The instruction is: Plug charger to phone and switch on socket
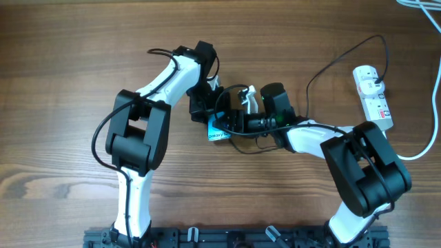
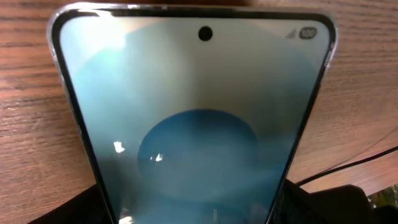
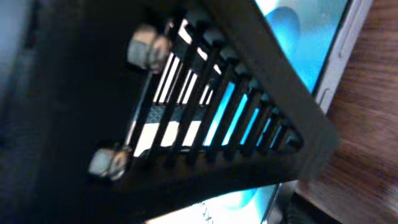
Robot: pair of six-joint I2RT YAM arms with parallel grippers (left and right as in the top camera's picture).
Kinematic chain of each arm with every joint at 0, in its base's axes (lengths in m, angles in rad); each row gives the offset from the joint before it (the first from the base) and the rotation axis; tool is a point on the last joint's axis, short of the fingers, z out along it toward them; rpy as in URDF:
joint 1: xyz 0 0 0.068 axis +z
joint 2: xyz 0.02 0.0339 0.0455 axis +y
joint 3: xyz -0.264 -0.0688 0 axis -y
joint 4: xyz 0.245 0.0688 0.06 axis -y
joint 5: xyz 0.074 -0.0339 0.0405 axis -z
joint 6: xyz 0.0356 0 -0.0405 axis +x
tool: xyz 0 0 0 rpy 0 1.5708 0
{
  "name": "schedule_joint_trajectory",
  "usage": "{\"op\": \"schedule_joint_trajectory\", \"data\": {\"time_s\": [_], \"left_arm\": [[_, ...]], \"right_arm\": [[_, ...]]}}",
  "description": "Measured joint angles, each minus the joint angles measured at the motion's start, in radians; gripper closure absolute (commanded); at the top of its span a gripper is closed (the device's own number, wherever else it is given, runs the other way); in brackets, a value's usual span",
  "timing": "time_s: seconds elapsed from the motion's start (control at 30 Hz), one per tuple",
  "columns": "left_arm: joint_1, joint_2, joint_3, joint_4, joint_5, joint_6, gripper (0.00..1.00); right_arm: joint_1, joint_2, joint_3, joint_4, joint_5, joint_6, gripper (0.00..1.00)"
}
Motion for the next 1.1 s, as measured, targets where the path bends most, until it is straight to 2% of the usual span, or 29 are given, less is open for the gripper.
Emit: {"op": "schedule_joint_trajectory", "data": {"time_s": [0.13, 0.27, 0.53, 0.7, 0.77, 0.9, 1.03, 1.1], "left_arm": [[-0.001, -0.008, -0.002, -0.015, 0.0, 0.006, 0.25], [0.001, -0.017, -0.003, -0.015, -0.003, 0.006, 0.25], [-0.008, -0.019, -0.004, -0.018, -0.004, 0.007, 0.24], [-0.017, -0.02, -0.004, -0.018, -0.014, 0.011, 0.23], [-0.021, -0.02, -0.004, -0.015, -0.016, 0.011, 0.21], [-0.024, -0.02, -0.005, -0.009, -0.016, 0.007, 0.09], [-0.024, -0.02, -0.005, -0.007, -0.011, 0.006, 0.11], [-0.023, -0.029, -0.005, -0.01, -0.019, 0.006, 0.11]], "right_arm": [[0.0, 0.003, -0.001, 0.013, 0.0, 0.068, 0.64], [0.0, 0.003, -0.002, 0.018, 0.0, 0.138, 0.73], [-0.006, 0.003, -0.002, -0.011, 0.001, 0.174, 0.8], [-0.008, 0.003, -0.005, -0.022, 0.005, 0.187, 0.96], [-0.009, 0.003, -0.006, -0.021, 0.005, 0.189, 0.96], [-0.007, 0.005, -0.006, -0.022, 0.0, 0.189, 0.96], [-0.004, 0.007, -0.01, -0.007, -0.011, 0.189, 0.96], [-0.007, 0.016, -0.025, 0.07, -0.032, 0.193, 0.96]]}}
